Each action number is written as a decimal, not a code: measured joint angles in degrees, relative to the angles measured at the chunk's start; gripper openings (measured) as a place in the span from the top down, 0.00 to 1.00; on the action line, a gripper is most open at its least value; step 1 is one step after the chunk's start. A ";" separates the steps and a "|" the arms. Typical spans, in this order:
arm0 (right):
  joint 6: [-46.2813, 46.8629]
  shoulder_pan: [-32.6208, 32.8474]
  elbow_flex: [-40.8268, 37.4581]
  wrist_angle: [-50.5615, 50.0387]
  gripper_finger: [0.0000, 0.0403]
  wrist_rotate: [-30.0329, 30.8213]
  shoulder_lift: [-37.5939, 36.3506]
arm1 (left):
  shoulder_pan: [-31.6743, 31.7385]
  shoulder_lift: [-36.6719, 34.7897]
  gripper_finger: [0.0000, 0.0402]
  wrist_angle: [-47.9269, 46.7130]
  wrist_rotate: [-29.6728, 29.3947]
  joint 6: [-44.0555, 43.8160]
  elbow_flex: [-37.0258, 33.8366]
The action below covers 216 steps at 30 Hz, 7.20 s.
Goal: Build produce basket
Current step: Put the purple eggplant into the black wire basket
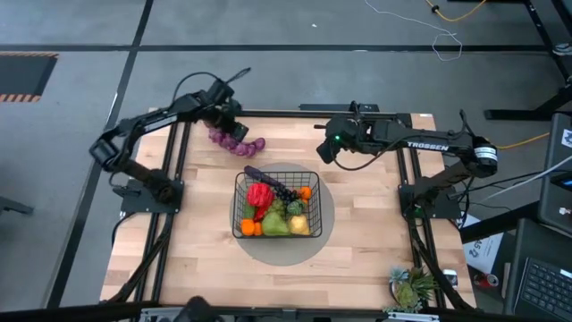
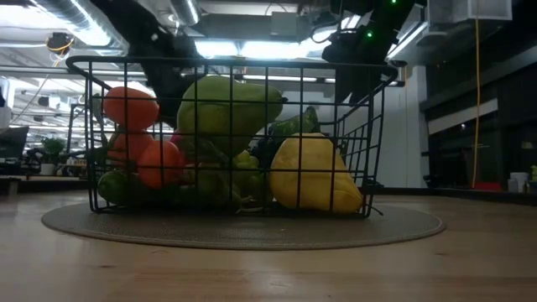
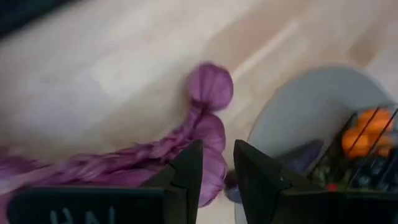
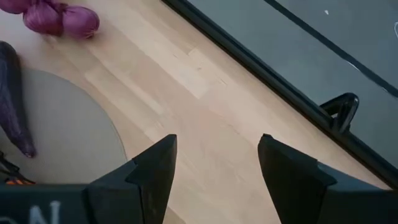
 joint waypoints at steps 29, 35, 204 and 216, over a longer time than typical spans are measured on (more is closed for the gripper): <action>-0.13 0.01 0.00 -0.29 0.44 0.00 0.11 | -5.15 5.55 0.66 -3.96 7.08 6.09 0.52; -0.20 0.01 0.00 -0.44 0.44 0.02 0.09 | -7.05 6.10 0.66 -12.59 4.49 4.49 0.48; -36.19 0.86 8.76 10.87 0.44 -50.88 35.00 | -35.17 -24.68 0.82 -4.75 -25.65 -2.48 0.44; -37.39 -2.77 9.53 7.26 0.44 -56.45 34.21 | -35.12 -24.68 0.82 -4.76 -26.28 0.46 0.42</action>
